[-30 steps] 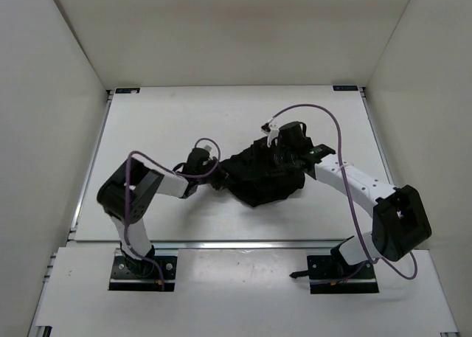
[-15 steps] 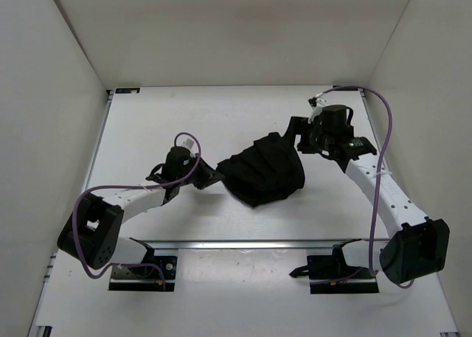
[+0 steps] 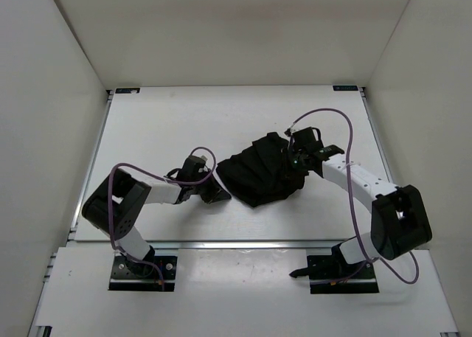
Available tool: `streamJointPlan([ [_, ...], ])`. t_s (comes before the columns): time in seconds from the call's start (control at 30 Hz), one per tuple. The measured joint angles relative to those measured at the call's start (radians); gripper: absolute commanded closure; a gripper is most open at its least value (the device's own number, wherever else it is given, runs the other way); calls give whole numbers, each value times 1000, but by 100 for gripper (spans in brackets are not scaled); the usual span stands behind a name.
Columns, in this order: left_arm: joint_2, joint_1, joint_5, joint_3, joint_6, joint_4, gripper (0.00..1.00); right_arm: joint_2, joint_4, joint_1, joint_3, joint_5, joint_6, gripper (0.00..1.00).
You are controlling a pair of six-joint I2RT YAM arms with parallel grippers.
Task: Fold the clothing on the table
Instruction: Fold the skirt
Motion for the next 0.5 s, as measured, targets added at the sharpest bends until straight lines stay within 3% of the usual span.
streamJointPlan([
  [0.5,156,-6,89,88,-55,132,100,175,139,142,47,-93,46,85],
])
